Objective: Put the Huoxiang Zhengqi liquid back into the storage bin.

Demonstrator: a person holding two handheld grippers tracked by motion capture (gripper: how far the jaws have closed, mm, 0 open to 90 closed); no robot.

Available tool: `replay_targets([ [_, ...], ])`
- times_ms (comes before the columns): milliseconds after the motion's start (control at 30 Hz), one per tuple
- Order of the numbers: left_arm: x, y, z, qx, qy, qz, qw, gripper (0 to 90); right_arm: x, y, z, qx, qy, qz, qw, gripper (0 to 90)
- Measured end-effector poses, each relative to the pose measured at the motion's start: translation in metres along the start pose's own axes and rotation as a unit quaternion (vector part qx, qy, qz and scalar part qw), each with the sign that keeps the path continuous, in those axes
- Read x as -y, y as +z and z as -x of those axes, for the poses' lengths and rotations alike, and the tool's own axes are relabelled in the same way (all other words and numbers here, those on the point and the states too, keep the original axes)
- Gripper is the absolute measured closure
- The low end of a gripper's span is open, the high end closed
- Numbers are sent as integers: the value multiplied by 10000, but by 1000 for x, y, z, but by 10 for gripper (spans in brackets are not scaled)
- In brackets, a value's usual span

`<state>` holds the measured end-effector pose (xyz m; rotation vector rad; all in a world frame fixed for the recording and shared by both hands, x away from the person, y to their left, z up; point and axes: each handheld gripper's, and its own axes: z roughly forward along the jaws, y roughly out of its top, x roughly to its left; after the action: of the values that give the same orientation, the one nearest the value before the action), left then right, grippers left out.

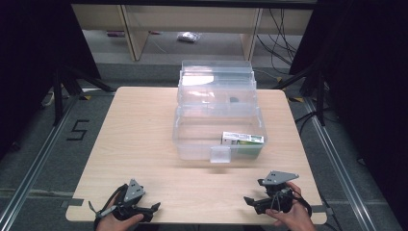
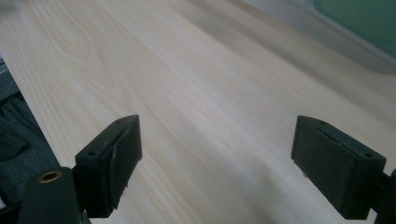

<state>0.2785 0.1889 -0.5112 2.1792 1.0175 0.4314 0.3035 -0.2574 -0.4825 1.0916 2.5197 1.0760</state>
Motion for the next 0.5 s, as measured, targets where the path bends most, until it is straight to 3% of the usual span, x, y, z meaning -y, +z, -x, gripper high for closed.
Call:
replay_targets([
  [33, 0, 0, 0, 4, -13, 10, 10000, 158, 1, 0, 3, -14, -153, -120, 9998, 172],
  [167, 0, 0, 0, 10, -23, 12, 10000, 158, 5, 0, 0, -46, 25, -52, 10000, 171],
  [233, 0, 0, 0, -6, -11, 9, 10000, 158, 4, -3, 4, -33, -155, -68, 9999, 166],
  [500, 0, 0, 1, 9, -24, 15, 10000, 158, 7, -2, 3, 35, -57, -111, 9999, 165],
])
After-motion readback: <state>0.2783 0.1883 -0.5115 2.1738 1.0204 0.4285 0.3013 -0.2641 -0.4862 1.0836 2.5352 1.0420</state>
